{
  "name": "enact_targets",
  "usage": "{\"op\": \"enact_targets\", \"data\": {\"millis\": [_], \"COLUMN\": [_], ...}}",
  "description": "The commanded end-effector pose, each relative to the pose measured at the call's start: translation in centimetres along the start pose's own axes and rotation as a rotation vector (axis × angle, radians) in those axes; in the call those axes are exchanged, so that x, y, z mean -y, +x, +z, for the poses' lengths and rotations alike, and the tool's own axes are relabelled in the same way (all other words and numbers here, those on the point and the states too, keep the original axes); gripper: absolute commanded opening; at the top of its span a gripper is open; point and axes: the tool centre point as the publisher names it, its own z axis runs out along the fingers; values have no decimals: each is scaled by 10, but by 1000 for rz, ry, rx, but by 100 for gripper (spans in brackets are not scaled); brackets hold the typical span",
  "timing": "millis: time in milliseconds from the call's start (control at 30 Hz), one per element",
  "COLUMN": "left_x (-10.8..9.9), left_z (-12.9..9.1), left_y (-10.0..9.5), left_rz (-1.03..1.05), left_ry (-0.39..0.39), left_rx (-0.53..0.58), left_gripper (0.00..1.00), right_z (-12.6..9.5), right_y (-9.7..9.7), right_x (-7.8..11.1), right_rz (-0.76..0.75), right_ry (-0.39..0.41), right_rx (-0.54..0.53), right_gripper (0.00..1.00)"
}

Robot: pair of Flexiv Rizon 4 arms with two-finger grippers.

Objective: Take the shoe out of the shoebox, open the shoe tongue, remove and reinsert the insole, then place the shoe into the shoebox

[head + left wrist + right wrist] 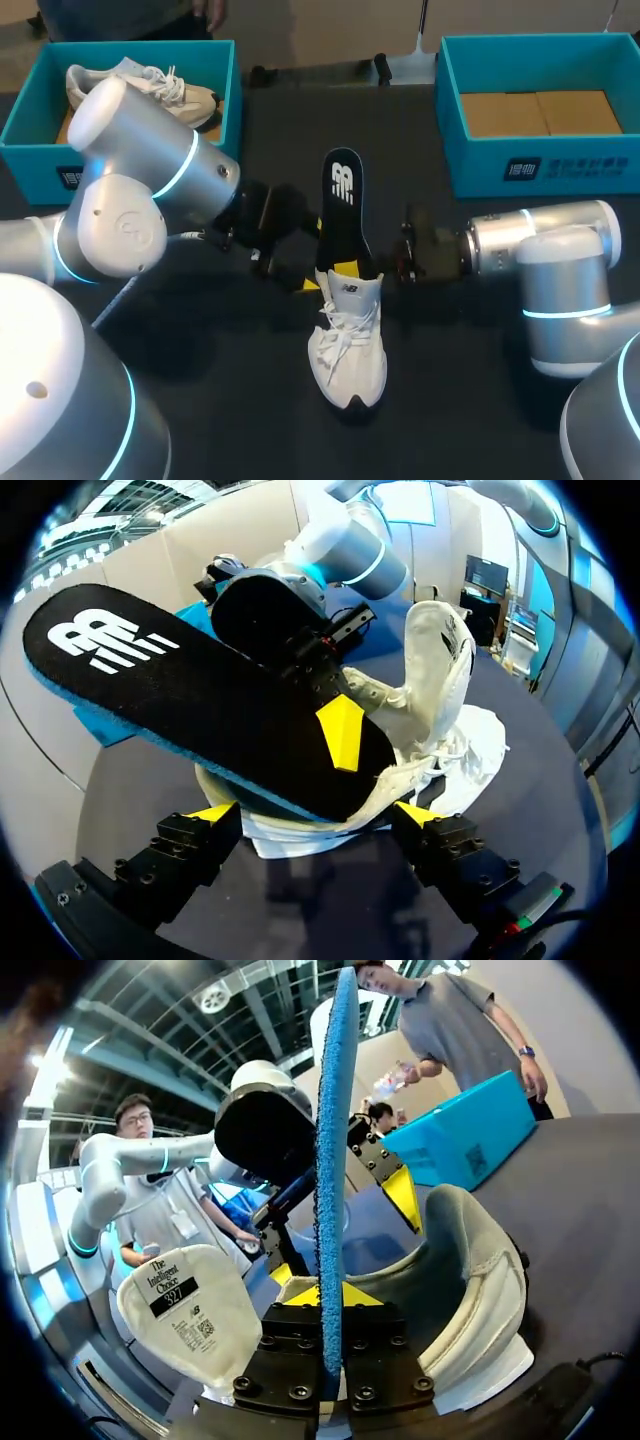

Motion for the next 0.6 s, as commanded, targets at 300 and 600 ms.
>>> {"op": "enact_targets", "data": {"millis": [300, 600], "left_x": [0, 0], "left_z": [0, 0], "left_y": [1, 1], "left_rz": [0, 0], "left_ry": [-3, -3], "left_rx": [1, 1], "left_gripper": [100, 100], "right_z": [-3, -10], "right_y": [-1, -11], "right_x": [-18, -31], "right_rz": [-34, -67], "right_ry": [26, 53], "right_rx": [21, 9], "right_gripper": [37, 35]}}
